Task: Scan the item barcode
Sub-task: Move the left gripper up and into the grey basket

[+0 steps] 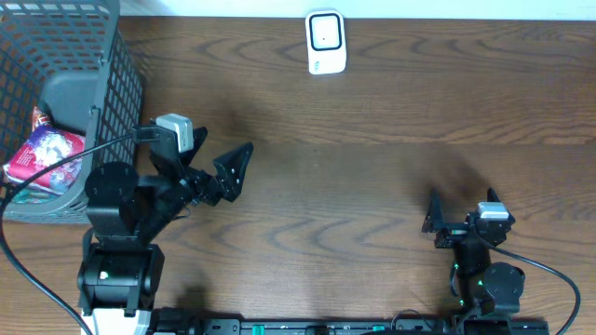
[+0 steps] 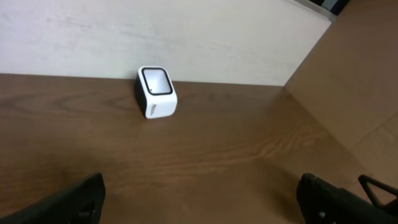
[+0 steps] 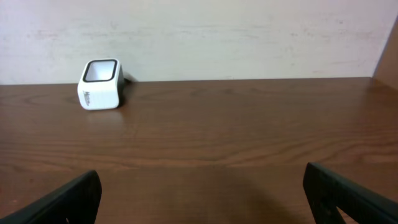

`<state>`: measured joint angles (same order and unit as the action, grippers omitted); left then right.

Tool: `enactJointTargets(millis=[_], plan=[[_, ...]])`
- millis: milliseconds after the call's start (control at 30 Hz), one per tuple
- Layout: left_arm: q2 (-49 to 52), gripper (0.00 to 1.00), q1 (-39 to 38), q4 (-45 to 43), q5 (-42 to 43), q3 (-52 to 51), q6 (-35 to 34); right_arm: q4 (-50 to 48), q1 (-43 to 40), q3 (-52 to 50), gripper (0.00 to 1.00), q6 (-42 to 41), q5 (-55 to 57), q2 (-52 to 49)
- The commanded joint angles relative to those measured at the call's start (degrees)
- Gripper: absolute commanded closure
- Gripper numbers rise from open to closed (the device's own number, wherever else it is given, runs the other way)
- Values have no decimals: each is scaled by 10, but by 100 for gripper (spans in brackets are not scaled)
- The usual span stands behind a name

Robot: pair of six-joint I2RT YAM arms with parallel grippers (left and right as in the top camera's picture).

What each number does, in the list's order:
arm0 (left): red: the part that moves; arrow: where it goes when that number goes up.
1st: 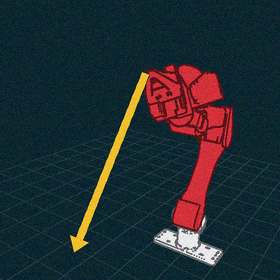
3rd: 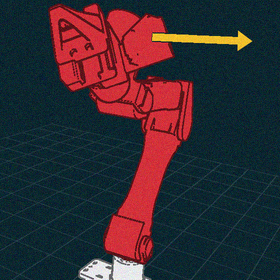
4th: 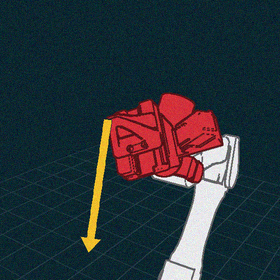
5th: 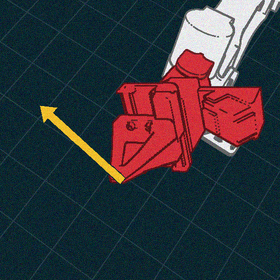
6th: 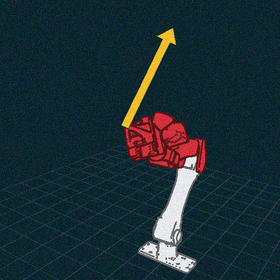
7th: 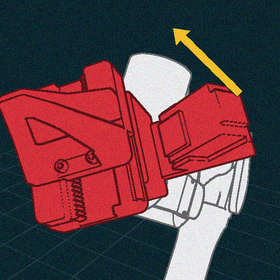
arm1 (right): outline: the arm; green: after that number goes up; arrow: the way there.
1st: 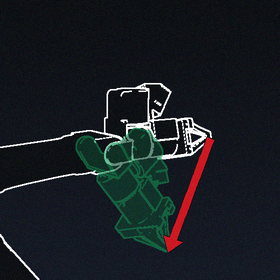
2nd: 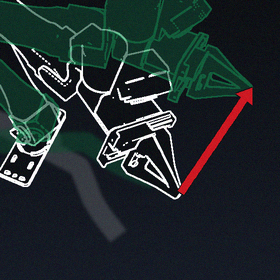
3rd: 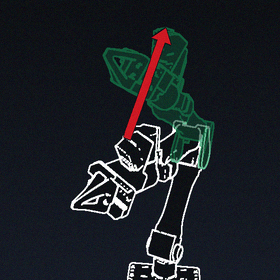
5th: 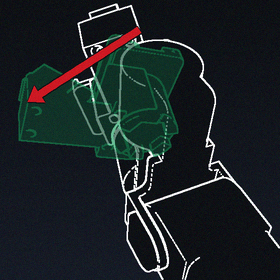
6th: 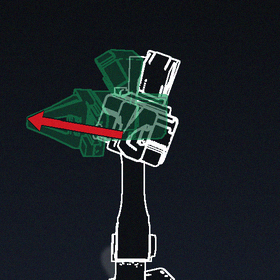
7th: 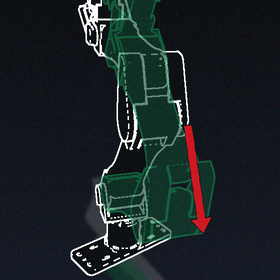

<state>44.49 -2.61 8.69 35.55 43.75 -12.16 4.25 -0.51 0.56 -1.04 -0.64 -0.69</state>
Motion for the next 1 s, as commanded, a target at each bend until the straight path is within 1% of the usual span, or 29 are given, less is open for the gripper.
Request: enactJointTargets(millis=[0, 133, 200, 333, 433, 533, 600, 767, 833, 967], plan=[[10, 2, 3, -9, -56, 56, 4, 0, 2, -3, 1, -8, 1, 4], [56, 3, 3, -7, -159, 132, 33, 0, 2, -3, 1, -8, 1, 4], [89, 2, 7, -2, -176, 174, 38, 0, 2, -3, 1, -8, 1, 4], [183, 2, 39, 43, -190, 295, 38, 0, 2, -2, 1, -8, 1, 4], [260, 2, 79, 109, -232, 395, 38, 0, 2, -3, 1, -8, 1, 4], [336, 2, 124, 198, -307, 493, 38, 0, 2, -3, 1, -8, 1, 4], [395, 2, 167, 276, -346, 573, 38, 0, 2, -3, 1, -8, 1, 4], [479, 2, 251, 376, -345, 692, 38, 0, 2, -2, 1, -8, 1, 4], [494, 2, 278, 385, -345, 713, 38, 0, 2, -3, 1, -8, 1, 4], [500, 2, 318, 385, -345, 715, 38, 0, 2, -3, 1, -8, 1, 4]])
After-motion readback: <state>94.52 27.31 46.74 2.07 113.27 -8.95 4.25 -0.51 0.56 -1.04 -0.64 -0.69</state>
